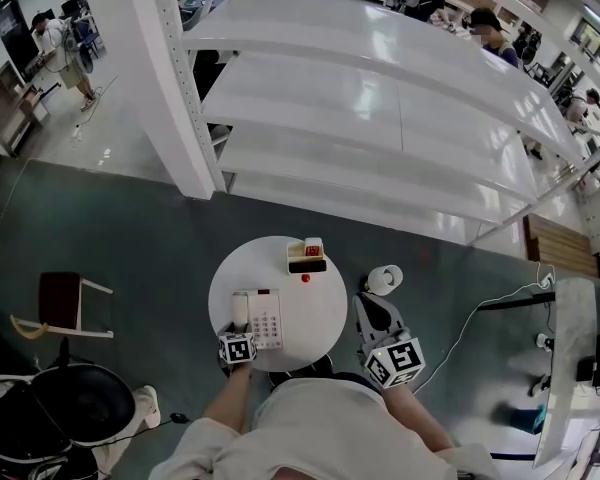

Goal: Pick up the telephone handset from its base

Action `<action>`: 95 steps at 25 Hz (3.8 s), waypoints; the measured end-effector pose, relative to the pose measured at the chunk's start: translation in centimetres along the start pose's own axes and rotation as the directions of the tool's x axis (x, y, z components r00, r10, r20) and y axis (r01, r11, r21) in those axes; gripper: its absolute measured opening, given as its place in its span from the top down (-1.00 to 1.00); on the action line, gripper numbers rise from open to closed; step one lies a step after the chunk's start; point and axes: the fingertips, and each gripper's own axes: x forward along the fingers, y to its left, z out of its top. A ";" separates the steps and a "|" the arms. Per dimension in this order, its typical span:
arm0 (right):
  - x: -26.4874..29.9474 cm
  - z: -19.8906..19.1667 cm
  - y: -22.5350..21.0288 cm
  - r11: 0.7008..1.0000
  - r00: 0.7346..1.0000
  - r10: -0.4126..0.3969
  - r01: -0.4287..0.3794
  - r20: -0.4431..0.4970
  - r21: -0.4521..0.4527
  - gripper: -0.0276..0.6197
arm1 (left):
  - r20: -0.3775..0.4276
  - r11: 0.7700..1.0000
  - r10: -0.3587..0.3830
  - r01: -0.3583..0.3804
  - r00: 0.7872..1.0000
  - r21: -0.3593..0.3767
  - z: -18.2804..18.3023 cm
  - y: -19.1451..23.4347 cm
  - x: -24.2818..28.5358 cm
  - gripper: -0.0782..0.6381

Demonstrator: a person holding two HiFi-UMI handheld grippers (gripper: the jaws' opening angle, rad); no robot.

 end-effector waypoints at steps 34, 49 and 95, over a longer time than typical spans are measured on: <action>-0.5 -0.7 3.1 0.983 0.983 0.184 -0.184 0.028 0.013 0.89 | 0.476 0.958 -0.125 0.230 0.871 -0.170 4.7 -3.8 -13.5 0.23; 0.9 0.4 5.7 0.956 0.954 0.292 -0.294 0.067 0.013 0.89 | 0.731 0.972 -0.022 0.185 0.682 -0.144 10.4 -3.5 -26.4 0.23; 2.1 3.0 6.9 0.946 0.938 0.323 -0.325 0.124 -0.002 0.89 | 0.886 0.999 0.019 0.022 0.463 -0.033 16.7 -3.4 -37.8 0.23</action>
